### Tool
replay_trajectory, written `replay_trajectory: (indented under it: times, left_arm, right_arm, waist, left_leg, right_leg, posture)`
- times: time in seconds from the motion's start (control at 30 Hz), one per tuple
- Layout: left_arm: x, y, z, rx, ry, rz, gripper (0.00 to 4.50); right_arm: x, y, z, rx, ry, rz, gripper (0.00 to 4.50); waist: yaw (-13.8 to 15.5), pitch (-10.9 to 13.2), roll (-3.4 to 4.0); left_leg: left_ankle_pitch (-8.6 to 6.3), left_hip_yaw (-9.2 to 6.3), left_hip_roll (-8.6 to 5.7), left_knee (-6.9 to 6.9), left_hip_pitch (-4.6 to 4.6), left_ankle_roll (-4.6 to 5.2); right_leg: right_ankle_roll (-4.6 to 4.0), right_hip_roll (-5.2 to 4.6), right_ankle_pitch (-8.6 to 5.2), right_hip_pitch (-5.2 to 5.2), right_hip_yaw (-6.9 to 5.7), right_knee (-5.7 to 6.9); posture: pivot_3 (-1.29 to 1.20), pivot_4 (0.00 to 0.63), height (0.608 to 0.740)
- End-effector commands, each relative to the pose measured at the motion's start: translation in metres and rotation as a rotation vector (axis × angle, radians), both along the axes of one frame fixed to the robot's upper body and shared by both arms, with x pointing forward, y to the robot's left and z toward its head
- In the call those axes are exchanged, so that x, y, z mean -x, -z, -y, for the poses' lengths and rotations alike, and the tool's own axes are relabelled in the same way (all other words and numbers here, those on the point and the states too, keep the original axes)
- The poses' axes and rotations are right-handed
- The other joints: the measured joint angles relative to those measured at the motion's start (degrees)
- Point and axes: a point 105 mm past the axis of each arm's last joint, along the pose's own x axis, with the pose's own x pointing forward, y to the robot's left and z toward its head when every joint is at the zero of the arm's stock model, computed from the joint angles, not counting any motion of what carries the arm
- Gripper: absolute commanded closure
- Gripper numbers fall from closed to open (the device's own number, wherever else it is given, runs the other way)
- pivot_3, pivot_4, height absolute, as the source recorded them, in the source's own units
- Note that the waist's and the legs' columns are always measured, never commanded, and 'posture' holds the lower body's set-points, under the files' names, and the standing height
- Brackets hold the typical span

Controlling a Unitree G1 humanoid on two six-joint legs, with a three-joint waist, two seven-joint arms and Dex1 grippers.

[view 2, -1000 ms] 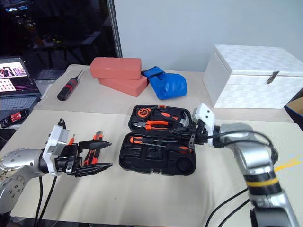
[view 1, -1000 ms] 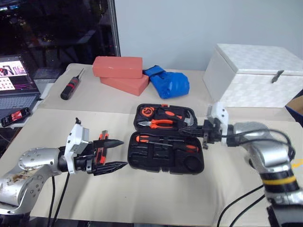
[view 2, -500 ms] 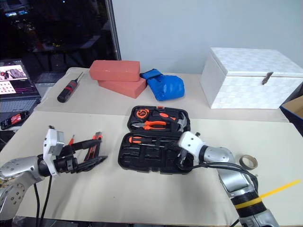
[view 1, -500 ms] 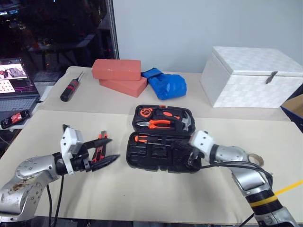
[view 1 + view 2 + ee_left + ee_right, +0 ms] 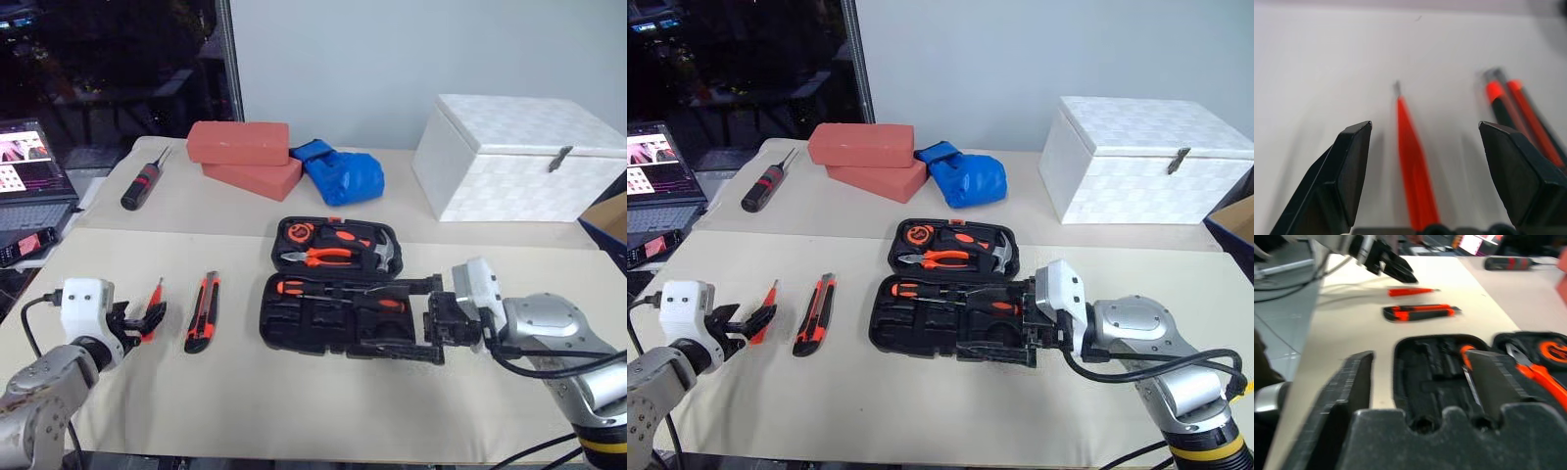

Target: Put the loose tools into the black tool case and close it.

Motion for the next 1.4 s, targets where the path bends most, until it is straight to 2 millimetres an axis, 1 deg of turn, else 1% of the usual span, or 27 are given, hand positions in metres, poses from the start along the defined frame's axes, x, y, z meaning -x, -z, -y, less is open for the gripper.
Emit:
replay_trajectory:
  times: [0.03, 0.07, 0.13, 0.17, 0.23, 0.3, 0.33, 0.4, 0.43, 0.5, 0.53, 0.6, 0.63, 0.77, 0.83, 0.9, 0.93, 1.03, 1.13, 1.23, 1.4]
  left_arm:
    - [0.004, 0.013, 0.002, -0.004, -0.041, -0.056, 1.27]
    - [0.004, 0.015, 0.0, -0.003, -0.055, -0.057, 1.41]
    - [0.003, 0.019, -0.002, 0.005, -0.064, -0.061, 2.26]
    - [0.002, 0.02, -0.002, 0.012, -0.061, -0.057, 2.52]
    - [-0.002, 0.019, -0.001, 0.015, -0.031, -0.03, 3.2]
    - [-0.006, 0.0, 0.003, 0.001, 0.043, 0.079, 3.55]
    - [-0.008, -0.017, 0.013, 0.02, 0.143, 0.16, 3.67]
    - [-0.004, -0.046, 0.036, 0.006, 0.386, 0.259, 3.67]
    - [-0.001, -0.053, 0.046, -0.02, 0.492, 0.267, 3.67]
    - [0.003, -0.063, 0.076, -0.076, 0.775, 0.235, 3.67]
    - [0.004, -0.064, 0.086, -0.095, 0.875, 0.217, 3.67]
    - [0.003, -0.063, 0.113, -0.153, 1.121, 0.173, 3.67]
    - [0.002, -0.062, 0.121, -0.175, 1.195, 0.155, 3.67]
    - [-0.022, -0.053, 0.16, -0.294, 1.479, 0.112, 3.67]
    - [-0.036, -0.045, 0.17, -0.357, 1.538, 0.076, 3.67]
    - [-0.049, -0.037, 0.181, -0.387, 1.571, 0.045, 3.67]
    - [-0.054, -0.034, 0.184, -0.407, 1.582, 0.026, 3.67]
    - [-0.063, -0.025, 0.189, -0.431, 1.597, -0.022, 3.67]
    - [-0.067, -0.021, 0.188, -0.468, 1.612, -0.05, 3.67]
    - [-0.069, -0.016, 0.188, -0.499, 1.613, -0.082, 3.67]
    - [-0.067, -0.013, 0.185, -0.538, 1.623, -0.11, 3.67]
  right_arm:
    - [-0.001, -0.015, 0.004, -0.003, 0.002, 0.09, 0.0]
    - [-0.002, -0.015, 0.004, 0.001, 0.003, 0.096, 0.0]
    - [-0.003, -0.016, 0.004, 0.004, 0.005, 0.108, 0.0]
    - [-0.004, -0.017, 0.003, 0.003, 0.006, 0.115, 0.0]
    - [-0.004, -0.019, 0.002, -0.008, 0.011, 0.122, 0.0]
    - [-0.004, -0.018, 0.004, -0.014, 0.023, 0.126, 0.0]
    - [-0.003, -0.018, 0.005, -0.026, 0.037, 0.128, 0.0]
    - [-0.002, -0.02, 0.007, -0.056, 0.066, 0.121, 0.0]
    - [-0.001, -0.02, 0.009, -0.06, 0.077, 0.121, 0.0]
    - [0.004, -0.018, 0.016, -0.053, 0.116, 0.116, 0.0]
    - [0.005, -0.017, 0.019, -0.048, 0.132, 0.114, 0.0]
    - [0.011, -0.014, 0.029, -0.021, 0.188, 0.109, 0.0]
    - [0.014, -0.013, 0.033, -0.012, 0.208, 0.106, 0.0]
    - [0.026, -0.014, 0.054, 0.023, 0.342, 0.103, 0.0]
    - [0.032, -0.013, 0.061, 0.048, 0.378, 0.095, 0.0]
    - [0.038, -0.011, 0.066, 0.075, 0.413, 0.09, 0.0]
    - [0.04, -0.011, 0.067, 0.081, 0.426, 0.088, 0.0]
    - [0.044, -0.01, 0.069, 0.094, 0.457, 0.087, 0.0]
    - [0.046, -0.009, 0.071, 0.103, 0.478, 0.087, 0.0]
    - [0.047, -0.008, 0.072, 0.103, 0.493, 0.085, 0.0]
    - [0.05, -0.007, 0.071, 0.103, 0.503, 0.084, 0.0]
  waist:
    - [0.0, 0.0, 0.0]
    - [0.0, 0.0, -0.01]
    - [0.1, 0.0, -0.01]
    - [0.1, 0.0, 0.0]
    - [0.2, 0.0, 0.0]
    - [0.3, 0.0, 0.0]
    - [0.3, 0.0, -0.05]
    - [0.3, 0.1, -0.29]
    - [0.3, 0.1, -0.37]
    - [0.5, 0.1, -0.36]
    - [0.6, 0.1, -0.33]
    - [1.1, 0.1, -0.11]
    - [1.6, 0.2, -0.05]
    - [1.8, 0.2, -0.01]
    - [1.6, 0.2, -0.01]
    - [1.0, 0.2, -0.03]
    - [0.8, 0.2, -0.04]
    - [0.1, 0.2, -0.05]
    - [-0.2, 0.2, -0.05]
    - [0.1, 0.2, -0.05]
    - [0.2, 0.2, -0.04]
  left_leg:
    - [0.0, 0.0, 0.0, 0.0, 0.0, 0.0]
    - [0.0, 0.0, 0.0, 0.0, -0.02, 0.0]
    - [-0.01, 0.0, 0.0, 0.0, -0.02, -0.01]
    - [-0.01, 0.0, 0.0, -0.01, -0.03, -0.01]
    - [-0.01, 0.0, 0.0, -0.01, -0.02, -0.02]
    - [-0.01, 0.0, -0.01, -0.01, -0.03, -0.02]
    - [-0.01, 0.0, -0.01, -0.01, -0.04, -0.02]
    - [-0.02, 0.0, 0.0, -0.01, -0.15, -0.03]
    - [-0.05, -0.01, 0.02, -0.01, -0.26, -0.09]
    - [-0.1, 0.01, 0.02, -0.01, -0.63, -0.19]
    - [0.0, 0.04, -0.01, 0.0, -0.8, -0.05]
    - [0.0, 0.07, -0.05, 0.0, -0.89, -0.06]
    - [-0.01, 0.07, -0.11, 0.0, -0.91, -0.06]
    - [-0.02, 0.07, -0.11, 0.02, -0.96, -0.08]
    - [-0.01, 0.03, -0.11, 0.05, -0.96, -0.07]
    - [-0.01, 0.03, -0.09, 0.07, -0.93, -0.06]
    - [-0.01, 0.02, -0.09, 0.07, -0.92, -0.06]
    - [0.0, -0.03, -0.09, 0.08, -0.91, -0.05]
    - [0.0, -0.05, -0.08, 0.08, -0.91, -0.06]
    - [0.0, -0.07, -0.09, 0.09, -0.9, -0.05]
    - [0.0, -0.07, -0.1, 0.11, -0.88, -0.05]
  right_leg:
    - [0.0, 0.0, 0.0, -0.01, 0.0, 0.0]
    - [-0.01, 0.0, 0.0, -0.02, 0.0, -0.01]
    - [-0.02, 0.01, -0.01, -0.03, -0.01, -0.01]
    - [-0.03, 0.01, -0.02, -0.04, -0.01, -0.01]
    - [-0.05, 0.0, -0.03, -0.04, -0.02, -0.01]
    - [-0.05, 0.0, -0.03, -0.04, -0.01, -0.02]
    - [-0.05, -0.01, -0.03, -0.04, -0.01, -0.03]
    - [-0.08, -0.02, -0.04, -0.13, -0.03, -0.06]
    - [-0.1, -0.02, -0.04, -0.25, -0.05, -0.06]
    - [-0.13, -0.04, -0.03, -0.62, -0.05, -0.06]
    - [-0.13, -0.07, -0.03, -0.79, -0.03, -0.03]
    - [-0.1, -0.1, -0.04, -0.81, -0.03, -0.05]
    - [-0.05, -0.12, -0.07, -0.8, -0.02, -0.05]
    - [0.03, -0.05, -0.06, -0.74, -0.01, -0.12]
    - [0.09, 0.0, -0.02, -0.71, -0.01, -0.1]
    - [0.44, 0.07, 0.21, -0.69, 0.05, -0.09]
    - [0.44, 0.09, 0.21, -0.69, 0.05, -0.07]
    - [0.47, 0.11, 0.23, -0.69, 0.06, -0.02]
    - [0.48, 0.12, 0.23, -0.69, 0.07, 0.02]
    - [0.49, 0.12, 0.23, -0.69, 0.06, 0.03]
    - [0.49, 0.1, 0.23, -0.62, 0.07, 0.01]
  posture:
    - [0.0, 0.15, 0.74]
    - [0.0, 0.15, 0.74]
    - [0.0, 0.15, 0.74]
    - [0.0, 0.15, 0.74]
    - [0.0, 0.15, 0.74]
    - [0.0, 0.15, 0.74]
    - [0.0, 0.15, 0.74]
    - [0.0, 0.15, 0.74]
    - [0.0, 0.15, 0.74]
    - [0.0, 0.15, 0.74]
    - [0.0, 0.15, 0.74]
    - [0.0, 0.15, 0.74]
    - [0.0, 0.15, 0.74]
    - [0.0, 0.15, 0.74]
    - [0.0, 0.15, 0.74]
    - [0.0, 0.15, 0.74]
    - [0.0, 0.15, 0.74]
    - [0.0, 0.15, 0.74]
    - [0.0, 0.15, 0.74]
    - [0.0, 0.15, 0.74]
    - [0.0, 0.15, 0.74]
